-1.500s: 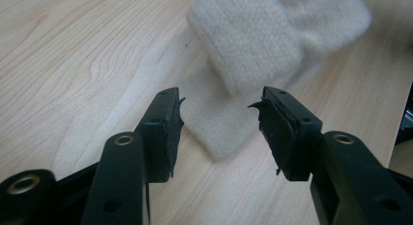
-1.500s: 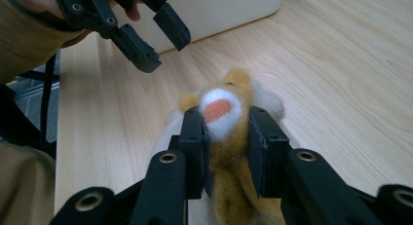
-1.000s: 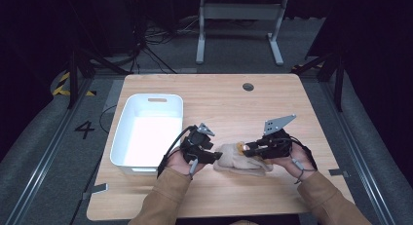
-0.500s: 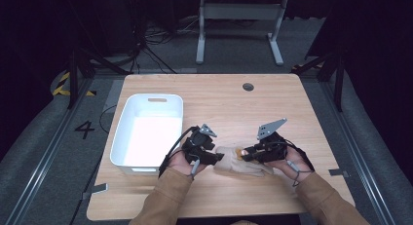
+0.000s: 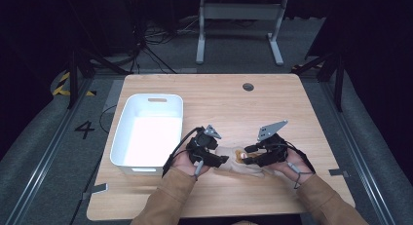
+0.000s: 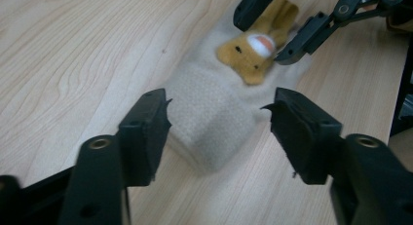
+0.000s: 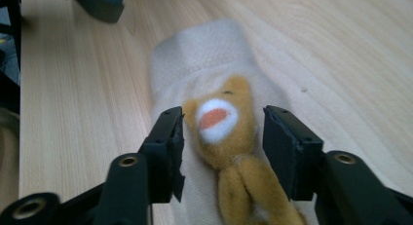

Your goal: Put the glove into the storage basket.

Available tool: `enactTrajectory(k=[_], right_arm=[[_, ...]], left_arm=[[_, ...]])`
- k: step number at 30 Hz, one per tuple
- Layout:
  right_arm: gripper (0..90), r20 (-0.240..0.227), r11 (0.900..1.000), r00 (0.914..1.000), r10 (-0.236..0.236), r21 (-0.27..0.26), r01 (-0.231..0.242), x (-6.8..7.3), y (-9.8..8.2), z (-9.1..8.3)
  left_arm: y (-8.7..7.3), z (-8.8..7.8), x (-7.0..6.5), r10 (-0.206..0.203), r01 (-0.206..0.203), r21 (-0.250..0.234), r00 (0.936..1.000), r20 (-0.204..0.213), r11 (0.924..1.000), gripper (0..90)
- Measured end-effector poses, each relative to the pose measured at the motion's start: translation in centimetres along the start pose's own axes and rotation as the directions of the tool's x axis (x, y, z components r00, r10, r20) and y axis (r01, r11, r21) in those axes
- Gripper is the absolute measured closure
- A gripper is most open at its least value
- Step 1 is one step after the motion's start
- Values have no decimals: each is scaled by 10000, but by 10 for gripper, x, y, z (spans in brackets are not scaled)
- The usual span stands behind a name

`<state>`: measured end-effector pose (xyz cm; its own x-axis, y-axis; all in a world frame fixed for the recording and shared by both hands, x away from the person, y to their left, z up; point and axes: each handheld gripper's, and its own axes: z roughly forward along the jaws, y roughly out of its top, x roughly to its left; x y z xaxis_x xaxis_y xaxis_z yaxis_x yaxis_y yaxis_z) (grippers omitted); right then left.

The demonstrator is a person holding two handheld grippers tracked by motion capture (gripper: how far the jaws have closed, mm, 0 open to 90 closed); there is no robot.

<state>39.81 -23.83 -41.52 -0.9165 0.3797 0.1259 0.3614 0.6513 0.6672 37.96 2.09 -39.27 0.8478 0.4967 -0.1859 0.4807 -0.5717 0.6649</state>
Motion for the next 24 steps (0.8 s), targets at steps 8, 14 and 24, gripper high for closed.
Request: enactTrajectory(k=[8,14,24], right_arm=[[476,666,9945,9970,395,-996,-327,-6,-4,-31],[468,1169,9857,9895,849,-1546,-663,-12,-10,-54],[409,1997,9659,9642,1746,-2246,-1284,-28,-25,-87]], left_arm=[[4,6,-4,443,-443,-49,9990,-76,9990,155],[6,8,-5,542,-541,-253,9985,36,9982,134],[9,13,-7,869,-867,-294,9962,54,9958,76]])
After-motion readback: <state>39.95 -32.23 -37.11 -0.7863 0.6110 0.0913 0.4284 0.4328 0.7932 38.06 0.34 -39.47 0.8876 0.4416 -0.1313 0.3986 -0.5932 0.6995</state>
